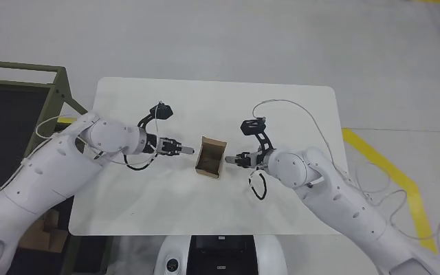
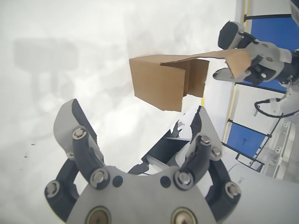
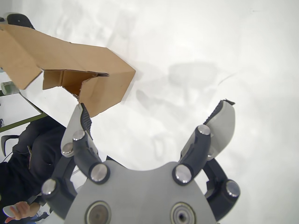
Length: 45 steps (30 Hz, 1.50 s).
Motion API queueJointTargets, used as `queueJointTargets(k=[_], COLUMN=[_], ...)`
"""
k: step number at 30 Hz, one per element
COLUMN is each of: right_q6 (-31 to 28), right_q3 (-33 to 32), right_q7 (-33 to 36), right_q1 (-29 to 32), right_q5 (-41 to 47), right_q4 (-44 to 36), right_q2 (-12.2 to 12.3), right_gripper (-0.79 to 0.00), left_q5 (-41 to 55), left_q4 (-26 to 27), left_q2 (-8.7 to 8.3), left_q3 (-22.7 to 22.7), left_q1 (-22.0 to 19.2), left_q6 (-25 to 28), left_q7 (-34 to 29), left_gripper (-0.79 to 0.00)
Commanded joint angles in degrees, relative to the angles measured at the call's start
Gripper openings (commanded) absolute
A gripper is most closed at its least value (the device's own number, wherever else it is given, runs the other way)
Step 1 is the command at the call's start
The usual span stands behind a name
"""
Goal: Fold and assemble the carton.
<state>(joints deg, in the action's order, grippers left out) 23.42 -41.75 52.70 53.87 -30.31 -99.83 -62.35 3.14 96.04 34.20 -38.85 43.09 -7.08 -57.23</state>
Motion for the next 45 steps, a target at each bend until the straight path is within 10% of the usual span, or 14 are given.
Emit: queueJointTargets(k=[1, 19, 45], right_q6=[0.13, -0.05, 8.01], right_q3=[0.50, 0.93, 7.89], right_q7=[0.43, 0.94, 2.78], right_q1=[-0.62, -1.01, -6.15], right_q5=[-0.19, -1.06, -8.04], right_q4=[0.72, 2.44, 6.69], right_q2=[-0.35, -1.99, -7.09], right_gripper=[0.000, 0.000, 0.000], left_q5=[-1.89, -6.55, -13.21], left_q4=[-0.61, -5.85, -7.83], left_q2=[1.14, 7.74, 12.27], left_q3=[1.45, 7.20, 9.00], left_q1=[-1.02, -5.58, -6.13], left_q6=[-2.41, -4.91, -8.41], left_q7=[0.53, -1.84, -4.38], left_gripper=[0.000, 0.000, 0.000])
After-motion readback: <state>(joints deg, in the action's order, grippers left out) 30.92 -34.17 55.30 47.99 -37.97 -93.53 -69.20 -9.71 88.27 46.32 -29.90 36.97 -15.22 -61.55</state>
